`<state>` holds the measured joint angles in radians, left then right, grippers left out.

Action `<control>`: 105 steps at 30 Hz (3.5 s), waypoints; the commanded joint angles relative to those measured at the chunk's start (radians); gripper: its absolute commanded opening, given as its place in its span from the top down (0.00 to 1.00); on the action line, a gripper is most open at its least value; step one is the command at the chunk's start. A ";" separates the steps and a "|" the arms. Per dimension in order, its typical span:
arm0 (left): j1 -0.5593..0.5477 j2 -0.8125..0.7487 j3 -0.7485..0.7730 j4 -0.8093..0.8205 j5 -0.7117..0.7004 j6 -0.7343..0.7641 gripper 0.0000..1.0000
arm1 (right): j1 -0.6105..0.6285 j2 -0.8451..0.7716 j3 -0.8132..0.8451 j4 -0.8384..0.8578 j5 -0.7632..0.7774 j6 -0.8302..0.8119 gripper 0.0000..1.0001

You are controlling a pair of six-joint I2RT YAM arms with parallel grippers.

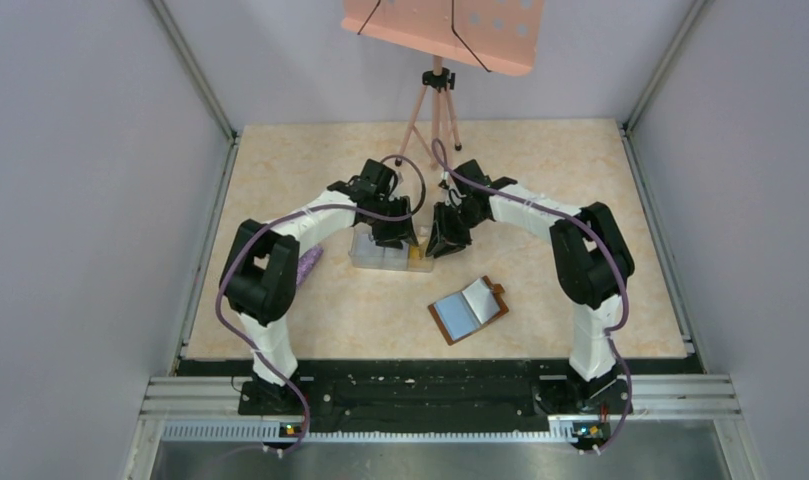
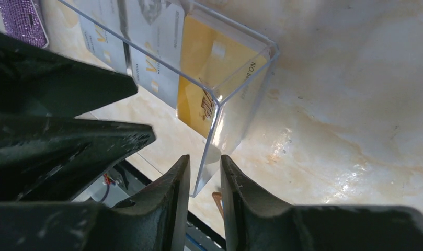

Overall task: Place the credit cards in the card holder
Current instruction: Pick up the credit card from the storage box.

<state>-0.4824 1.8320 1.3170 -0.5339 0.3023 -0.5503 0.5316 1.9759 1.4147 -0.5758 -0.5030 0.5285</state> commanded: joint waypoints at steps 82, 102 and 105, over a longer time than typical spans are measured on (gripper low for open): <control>-0.080 0.022 0.058 -0.105 -0.241 -0.016 0.51 | 0.001 -0.082 -0.015 0.071 -0.081 0.028 0.92; -0.067 0.100 0.039 0.029 -0.049 -0.050 0.83 | 0.002 -0.077 -0.016 0.071 -0.087 0.022 0.91; -0.068 0.081 0.041 0.024 -0.062 -0.048 0.91 | 0.001 -0.078 -0.017 0.071 -0.089 0.022 0.91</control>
<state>-0.5411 1.9350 1.3396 -0.5594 0.2127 -0.5919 0.5217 1.9598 1.3941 -0.5644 -0.5247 0.5453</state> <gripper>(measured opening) 0.123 0.096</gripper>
